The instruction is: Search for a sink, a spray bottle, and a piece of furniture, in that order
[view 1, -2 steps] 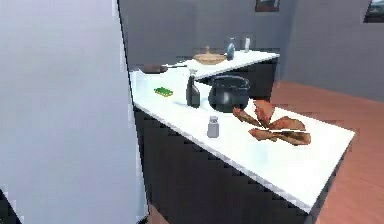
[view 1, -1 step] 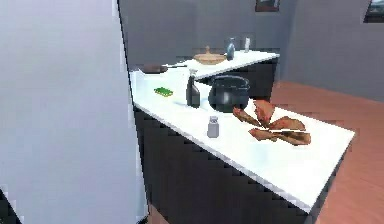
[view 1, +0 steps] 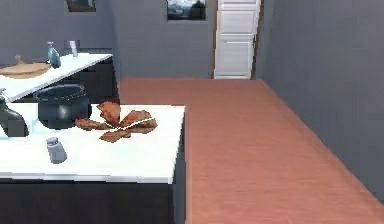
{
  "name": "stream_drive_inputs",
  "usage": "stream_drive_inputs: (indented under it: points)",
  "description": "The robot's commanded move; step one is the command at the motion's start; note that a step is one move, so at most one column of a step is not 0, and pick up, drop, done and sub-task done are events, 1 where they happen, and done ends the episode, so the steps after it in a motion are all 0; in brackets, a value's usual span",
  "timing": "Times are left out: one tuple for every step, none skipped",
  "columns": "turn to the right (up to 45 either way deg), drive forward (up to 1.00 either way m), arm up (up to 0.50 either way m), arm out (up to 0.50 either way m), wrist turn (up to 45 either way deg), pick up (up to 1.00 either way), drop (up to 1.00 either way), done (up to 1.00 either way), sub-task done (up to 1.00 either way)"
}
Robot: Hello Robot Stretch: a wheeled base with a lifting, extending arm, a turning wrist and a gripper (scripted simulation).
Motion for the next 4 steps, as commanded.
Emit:
stream_drive_inputs:
  points:
    - [45.0,0.00,0.00,0.00,0.0,0.00,0.00,0.00,0.00]
    - [45.0,0.00,0.00,0.00,0.0,0.00,0.00,0.00,0.00]
    - [36.0,0.00,0.00,0.00,0.0,0.00,0.00,0.00,0.00]
    - [0.0,1.00,0.00,0.00,0.0,0.00,0.00,0.00,0.00]
